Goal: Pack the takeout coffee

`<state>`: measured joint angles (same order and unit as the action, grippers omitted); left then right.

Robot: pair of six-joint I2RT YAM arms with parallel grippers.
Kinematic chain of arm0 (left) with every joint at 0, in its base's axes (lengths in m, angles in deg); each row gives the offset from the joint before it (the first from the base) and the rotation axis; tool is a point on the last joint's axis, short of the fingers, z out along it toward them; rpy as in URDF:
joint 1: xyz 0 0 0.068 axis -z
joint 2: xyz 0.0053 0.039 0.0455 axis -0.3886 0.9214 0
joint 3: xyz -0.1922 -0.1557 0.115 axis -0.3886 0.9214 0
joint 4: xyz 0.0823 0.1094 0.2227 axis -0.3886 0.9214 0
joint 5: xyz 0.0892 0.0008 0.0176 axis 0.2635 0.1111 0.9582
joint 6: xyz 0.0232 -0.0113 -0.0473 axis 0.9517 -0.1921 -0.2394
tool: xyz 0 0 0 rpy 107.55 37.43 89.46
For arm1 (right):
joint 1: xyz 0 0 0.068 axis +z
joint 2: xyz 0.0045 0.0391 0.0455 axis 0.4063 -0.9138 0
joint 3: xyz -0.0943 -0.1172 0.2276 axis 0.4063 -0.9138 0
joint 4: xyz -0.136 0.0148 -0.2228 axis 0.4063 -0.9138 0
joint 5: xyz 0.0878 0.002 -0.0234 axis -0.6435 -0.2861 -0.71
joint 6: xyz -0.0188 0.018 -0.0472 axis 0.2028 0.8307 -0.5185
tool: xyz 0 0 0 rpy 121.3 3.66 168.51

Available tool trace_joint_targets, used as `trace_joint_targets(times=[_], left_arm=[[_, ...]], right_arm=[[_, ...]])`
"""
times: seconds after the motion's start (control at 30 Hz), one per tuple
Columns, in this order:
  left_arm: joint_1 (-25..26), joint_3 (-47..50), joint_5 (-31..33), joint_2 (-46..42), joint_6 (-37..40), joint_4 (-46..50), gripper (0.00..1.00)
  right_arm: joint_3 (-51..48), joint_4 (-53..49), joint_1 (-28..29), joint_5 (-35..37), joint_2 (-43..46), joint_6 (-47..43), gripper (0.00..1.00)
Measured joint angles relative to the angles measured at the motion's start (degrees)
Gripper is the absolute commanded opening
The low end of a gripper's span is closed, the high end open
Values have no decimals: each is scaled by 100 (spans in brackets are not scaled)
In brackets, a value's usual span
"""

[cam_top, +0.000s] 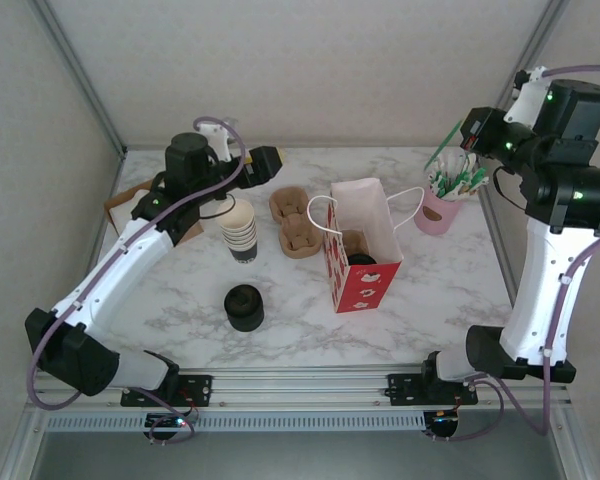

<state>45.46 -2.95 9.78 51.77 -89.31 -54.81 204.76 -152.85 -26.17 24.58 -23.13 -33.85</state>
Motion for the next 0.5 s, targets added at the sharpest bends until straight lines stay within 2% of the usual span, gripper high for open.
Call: trace_joint_targets(times=[0.3,0.5], left_arm=[[-2,234,433,-289,33,48,100],[-2,302,612,-299,37,107,100]], right_arm=[[-4,22,131,-1412,269,151,1],[-275,118,422,-1875,341,236,1]])
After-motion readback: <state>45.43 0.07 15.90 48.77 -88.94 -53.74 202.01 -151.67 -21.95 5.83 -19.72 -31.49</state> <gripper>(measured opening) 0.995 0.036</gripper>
